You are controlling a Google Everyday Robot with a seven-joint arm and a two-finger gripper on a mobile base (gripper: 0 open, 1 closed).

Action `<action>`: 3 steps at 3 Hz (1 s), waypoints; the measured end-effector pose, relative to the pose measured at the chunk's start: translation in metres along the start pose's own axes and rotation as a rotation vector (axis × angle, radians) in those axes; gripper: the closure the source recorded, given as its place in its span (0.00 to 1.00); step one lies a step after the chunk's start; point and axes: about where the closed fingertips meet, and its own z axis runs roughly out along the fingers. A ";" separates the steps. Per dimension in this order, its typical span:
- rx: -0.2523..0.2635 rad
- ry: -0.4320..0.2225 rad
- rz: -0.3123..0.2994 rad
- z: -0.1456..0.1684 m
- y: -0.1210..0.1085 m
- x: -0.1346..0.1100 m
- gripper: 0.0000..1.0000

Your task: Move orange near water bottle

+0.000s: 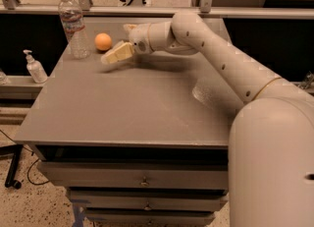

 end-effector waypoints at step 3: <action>0.093 -0.162 -0.168 -0.152 0.118 -0.043 0.00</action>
Offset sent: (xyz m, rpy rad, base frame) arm -0.1635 -0.2652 0.0664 0.0811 -0.2360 -0.1789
